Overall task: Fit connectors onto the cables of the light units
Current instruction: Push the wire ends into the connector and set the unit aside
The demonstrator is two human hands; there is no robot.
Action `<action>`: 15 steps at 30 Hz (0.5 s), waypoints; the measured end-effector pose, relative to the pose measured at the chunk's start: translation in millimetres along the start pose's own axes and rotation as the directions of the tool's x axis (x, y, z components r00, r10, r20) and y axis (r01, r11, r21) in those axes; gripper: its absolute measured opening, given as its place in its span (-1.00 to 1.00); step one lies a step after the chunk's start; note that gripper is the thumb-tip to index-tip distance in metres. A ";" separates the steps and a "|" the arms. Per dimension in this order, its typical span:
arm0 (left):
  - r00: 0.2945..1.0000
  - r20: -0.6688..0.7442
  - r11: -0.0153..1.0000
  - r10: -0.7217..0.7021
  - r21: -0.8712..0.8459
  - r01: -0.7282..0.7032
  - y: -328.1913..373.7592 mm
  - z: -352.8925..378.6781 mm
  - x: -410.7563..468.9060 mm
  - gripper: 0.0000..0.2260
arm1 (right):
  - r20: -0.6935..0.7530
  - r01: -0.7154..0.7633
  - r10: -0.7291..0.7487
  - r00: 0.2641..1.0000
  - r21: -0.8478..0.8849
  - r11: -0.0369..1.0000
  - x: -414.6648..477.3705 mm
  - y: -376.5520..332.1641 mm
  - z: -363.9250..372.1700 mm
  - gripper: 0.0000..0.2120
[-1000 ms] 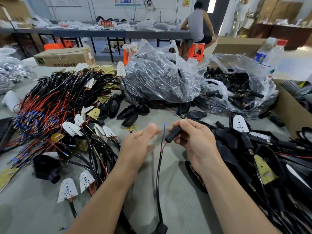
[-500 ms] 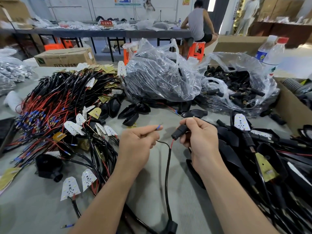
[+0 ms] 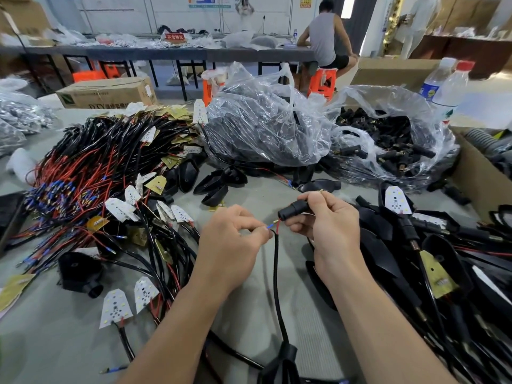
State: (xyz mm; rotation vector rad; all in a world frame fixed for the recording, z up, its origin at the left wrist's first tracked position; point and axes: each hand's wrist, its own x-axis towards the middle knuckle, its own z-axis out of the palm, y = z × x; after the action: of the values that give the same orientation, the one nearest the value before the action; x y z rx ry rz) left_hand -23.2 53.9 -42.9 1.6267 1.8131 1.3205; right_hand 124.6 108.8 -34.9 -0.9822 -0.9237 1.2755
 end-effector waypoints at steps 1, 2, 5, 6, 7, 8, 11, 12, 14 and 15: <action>1.000 0.003 0.999 0.006 0.037 -0.006 -0.8 0.9 -0.3 -0.88 | 0.018 0.010 -0.010 1.000 -0.003 1.000 -0.7 0.5 0.7 -0.72; 1.000 0.002 0.998 0.006 0.062 -0.006 -1.4 1.4 -0.2 -0.89 | 0.035 0.021 -0.020 0.999 -0.012 1.000 -1.4 1.0 1.6 -0.72; 1.000 -0.014 0.997 -0.005 0.080 0.006 -3.1 2.9 -0.3 -0.81 | 0.052 0.063 -0.060 0.997 -0.063 0.996 -1.6 2.9 3.8 -0.70; 1.000 -0.019 0.998 -0.015 0.068 0.016 -3.1 2.8 -0.2 -0.80 | 0.041 0.082 -0.079 0.996 -0.085 0.993 -0.7 3.4 3.8 -0.68; 0.999 -0.023 0.998 -0.025 0.048 0.026 -2.9 2.4 0.0 -0.82 | 0.027 0.100 -0.098 0.995 -0.103 0.990 0.0 4.1 3.4 -0.67; 0.999 -0.028 0.999 -0.035 0.027 0.036 -2.8 2.1 0.0 -0.84 | 0.014 0.112 -0.111 0.994 -0.113 0.987 0.9 4.5 3.0 -0.66; 0.997 -0.034 0.998 -0.064 -0.007 0.064 -3.5 0.3 1.7 -0.88 | 0.013 0.112 -0.112 0.994 -0.112 0.987 2.4 5.7 2.1 -0.69; 0.997 -0.028 0.998 -0.069 -0.004 0.069 -3.9 -0.6 2.3 -0.88 | 0.024 0.108 -0.106 0.994 -0.113 0.988 2.4 6.1 2.1 -0.70; 0.998 -0.014 0.998 -0.064 0.012 0.065 -4.4 -2.2 2.8 -0.88 | 0.050 0.098 -0.093 0.994 -0.098 0.990 1.7 6.5 2.7 -0.71; 0.998 -0.007 0.998 -0.056 0.025 0.056 -4.5 -2.5 2.9 -0.87 | 0.057 0.089 -0.085 0.995 -0.081 0.993 1.4 6.5 3.1 -0.71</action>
State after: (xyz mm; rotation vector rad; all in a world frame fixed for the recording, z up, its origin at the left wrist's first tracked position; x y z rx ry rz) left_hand -28.4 56.1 -44.4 1.5738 1.8719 1.2847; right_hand 119.7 110.6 -40.0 -0.9659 -1.0568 1.2023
